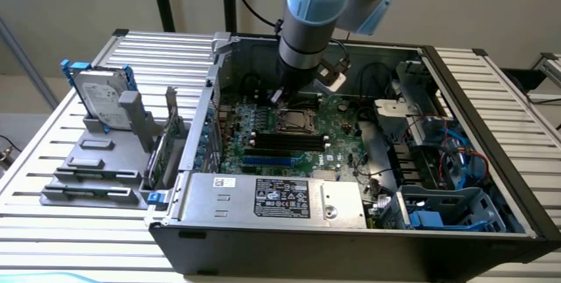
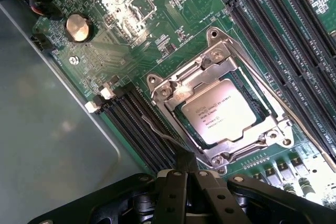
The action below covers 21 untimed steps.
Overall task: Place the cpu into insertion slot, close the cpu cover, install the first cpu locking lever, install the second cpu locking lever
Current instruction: 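Install the first cpu locking lever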
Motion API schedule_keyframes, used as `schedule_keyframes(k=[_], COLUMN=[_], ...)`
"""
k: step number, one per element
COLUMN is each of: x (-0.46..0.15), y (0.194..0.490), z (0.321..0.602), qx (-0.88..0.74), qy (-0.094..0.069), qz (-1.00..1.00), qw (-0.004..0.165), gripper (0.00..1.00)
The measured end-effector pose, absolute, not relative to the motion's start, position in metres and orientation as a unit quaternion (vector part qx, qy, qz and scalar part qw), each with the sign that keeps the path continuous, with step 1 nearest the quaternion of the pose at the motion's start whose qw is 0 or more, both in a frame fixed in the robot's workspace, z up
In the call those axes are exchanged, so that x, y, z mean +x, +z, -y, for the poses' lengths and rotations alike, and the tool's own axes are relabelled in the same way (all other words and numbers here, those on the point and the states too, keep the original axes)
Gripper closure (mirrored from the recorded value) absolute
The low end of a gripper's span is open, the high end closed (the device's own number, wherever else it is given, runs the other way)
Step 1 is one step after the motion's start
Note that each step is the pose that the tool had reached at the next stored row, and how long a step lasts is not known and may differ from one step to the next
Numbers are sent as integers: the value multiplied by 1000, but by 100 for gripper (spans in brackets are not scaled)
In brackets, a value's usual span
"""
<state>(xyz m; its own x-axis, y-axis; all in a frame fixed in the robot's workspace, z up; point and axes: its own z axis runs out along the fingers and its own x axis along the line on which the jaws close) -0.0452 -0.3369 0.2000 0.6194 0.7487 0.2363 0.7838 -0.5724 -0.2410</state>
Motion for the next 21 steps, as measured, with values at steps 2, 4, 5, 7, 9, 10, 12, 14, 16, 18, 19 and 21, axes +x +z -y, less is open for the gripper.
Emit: schedule_keyframes(k=[2, 4, 5, 7, 9, 10, 12, 14, 16, 18, 19, 21], x=[-44, -44, -43, -42, -40, -40, -38, -36, -35, -34, -33, -32], y=[200, 200, 200, 199, 199, 199, 199, 199, 198, 198, 198, 198], z=[337, 336, 336, 335, 335, 335, 334, 334, 334, 333, 333, 333], qx=[-885, -885, -885, -885, -885, -885, -885, -885, -885, -885, -885, -885], qy=[-53, -53, -52, -52, -51, -51, -51, -50, -50, -49, -49, -47], qz=[433, 433, 433, 432, 432, 432, 432, 432, 432, 432, 432, 432], qw=[163, 163, 163, 164, 164, 164, 164, 164, 165, 165, 165, 166], gripper=[89, 89, 89, 89, 89, 89, 89, 89, 89, 89, 89, 89])
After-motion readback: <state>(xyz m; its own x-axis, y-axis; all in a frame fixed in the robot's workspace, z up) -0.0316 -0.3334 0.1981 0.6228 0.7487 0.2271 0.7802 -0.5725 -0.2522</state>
